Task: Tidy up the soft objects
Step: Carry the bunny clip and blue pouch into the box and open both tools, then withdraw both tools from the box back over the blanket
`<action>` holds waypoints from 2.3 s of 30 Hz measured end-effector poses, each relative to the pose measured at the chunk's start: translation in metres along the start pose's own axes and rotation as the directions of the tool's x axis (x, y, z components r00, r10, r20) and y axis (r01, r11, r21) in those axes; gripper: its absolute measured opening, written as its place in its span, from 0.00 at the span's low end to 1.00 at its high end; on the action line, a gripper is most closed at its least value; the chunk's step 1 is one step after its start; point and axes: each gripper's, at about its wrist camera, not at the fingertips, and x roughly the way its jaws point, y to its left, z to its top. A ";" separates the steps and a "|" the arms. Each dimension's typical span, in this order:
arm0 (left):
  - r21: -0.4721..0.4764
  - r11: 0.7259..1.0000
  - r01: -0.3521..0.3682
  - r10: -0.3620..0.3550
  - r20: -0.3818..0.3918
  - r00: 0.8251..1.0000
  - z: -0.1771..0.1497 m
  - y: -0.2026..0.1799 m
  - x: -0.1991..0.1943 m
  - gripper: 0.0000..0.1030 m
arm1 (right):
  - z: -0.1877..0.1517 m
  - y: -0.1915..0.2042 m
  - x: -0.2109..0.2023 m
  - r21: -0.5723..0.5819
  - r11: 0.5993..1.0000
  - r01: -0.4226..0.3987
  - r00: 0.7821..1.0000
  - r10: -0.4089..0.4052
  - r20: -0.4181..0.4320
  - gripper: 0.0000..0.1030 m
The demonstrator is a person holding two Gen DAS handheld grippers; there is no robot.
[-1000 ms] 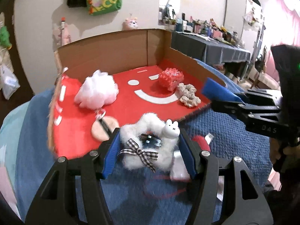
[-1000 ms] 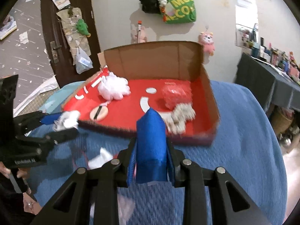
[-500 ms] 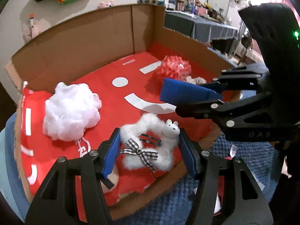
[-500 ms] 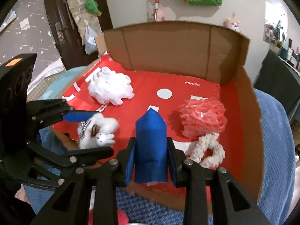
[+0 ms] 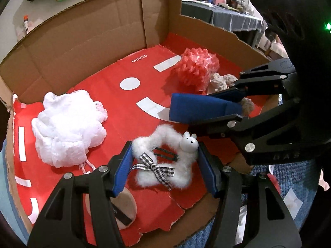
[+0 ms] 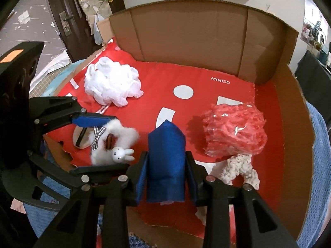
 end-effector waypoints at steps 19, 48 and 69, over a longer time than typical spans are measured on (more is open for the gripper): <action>0.004 1.000 0.015 -0.015 -0.017 1.000 0.008 0.001 0.013 0.60 | -0.002 -0.007 0.004 0.016 1.000 -0.002 1.000 0.003 -0.023 0.51; -0.088 0.996 0.021 -0.012 0.100 0.995 -0.009 0.002 -0.046 0.71 | -0.002 -0.001 -0.033 0.048 0.999 -0.023 0.999 0.021 0.031 0.68; -0.264 0.955 -0.133 0.229 0.373 0.899 -0.071 -0.039 -0.169 0.96 | -0.049 0.052 -0.155 0.038 0.995 0.091 0.949 -0.098 0.300 1.00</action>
